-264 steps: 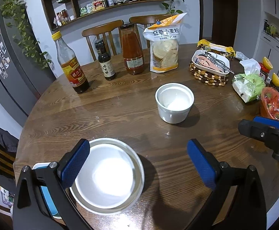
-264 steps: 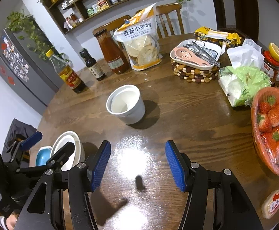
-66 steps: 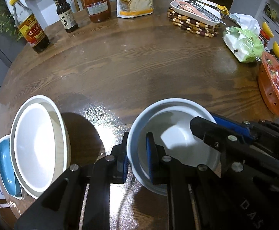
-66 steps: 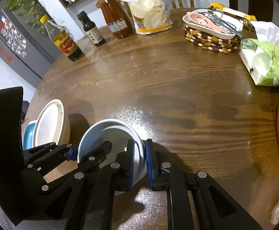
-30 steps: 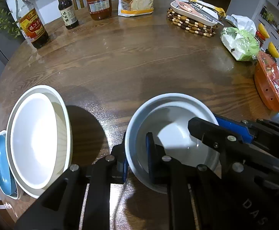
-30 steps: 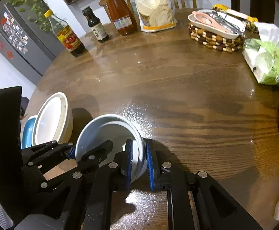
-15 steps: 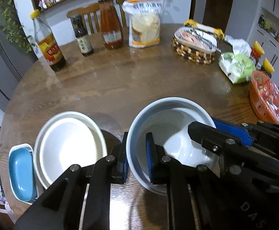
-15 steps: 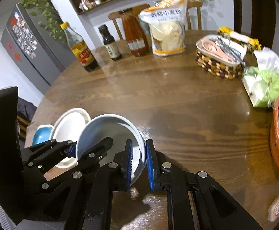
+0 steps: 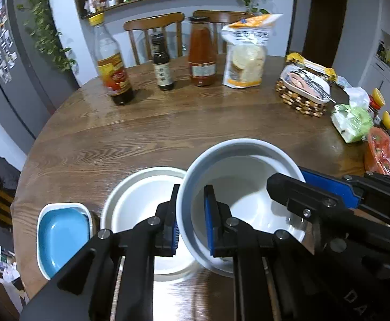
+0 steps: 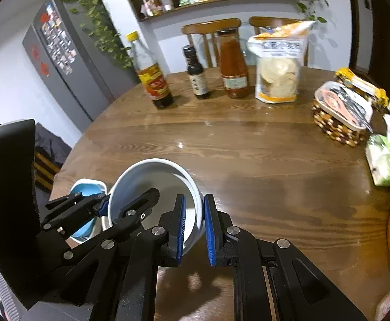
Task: Organize plates and bowls
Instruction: 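Lower the white cup into the nested white bowls with the left gripper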
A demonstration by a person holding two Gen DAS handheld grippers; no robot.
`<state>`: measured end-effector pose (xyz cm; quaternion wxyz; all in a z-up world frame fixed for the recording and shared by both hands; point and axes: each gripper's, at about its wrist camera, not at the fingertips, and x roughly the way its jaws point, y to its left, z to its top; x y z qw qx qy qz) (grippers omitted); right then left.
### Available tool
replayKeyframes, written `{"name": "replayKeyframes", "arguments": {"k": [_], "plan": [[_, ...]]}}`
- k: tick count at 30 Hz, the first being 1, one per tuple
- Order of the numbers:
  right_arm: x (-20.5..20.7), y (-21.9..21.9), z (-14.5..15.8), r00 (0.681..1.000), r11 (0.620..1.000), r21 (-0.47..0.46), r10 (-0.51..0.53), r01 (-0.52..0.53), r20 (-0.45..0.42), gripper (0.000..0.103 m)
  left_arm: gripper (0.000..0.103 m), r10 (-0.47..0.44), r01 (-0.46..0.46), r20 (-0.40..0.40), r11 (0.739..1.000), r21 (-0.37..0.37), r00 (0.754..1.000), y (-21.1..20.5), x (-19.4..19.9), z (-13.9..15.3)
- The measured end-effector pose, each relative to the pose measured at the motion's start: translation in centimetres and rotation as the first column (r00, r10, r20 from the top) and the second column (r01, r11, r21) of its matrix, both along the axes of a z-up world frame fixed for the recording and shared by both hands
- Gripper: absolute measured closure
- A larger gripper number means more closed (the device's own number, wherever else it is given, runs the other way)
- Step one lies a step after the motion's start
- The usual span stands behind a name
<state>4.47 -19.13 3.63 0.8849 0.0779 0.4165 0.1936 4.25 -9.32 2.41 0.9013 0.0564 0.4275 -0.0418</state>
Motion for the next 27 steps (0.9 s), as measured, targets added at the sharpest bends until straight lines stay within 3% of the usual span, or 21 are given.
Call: {"name": "replayKeyframes", "arguments": {"k": [16,27], "plan": [[0.7,5.0,-0.1,0.998,0.998,-0.012,0.064,-0.064,-0.025,0.087,0.088,0.057,-0.057,-0.021,0.998,-0.005,0.998,5.0,0.3,-0.4],[2.2,7.2,-3.3,0.986,0.996,0.005,0.089,-0.089,-0.139,0.087,0.088,0.081,-0.084,-0.15,0.996,-0.012,0.985,7.3,1.5,-3.9]]}}
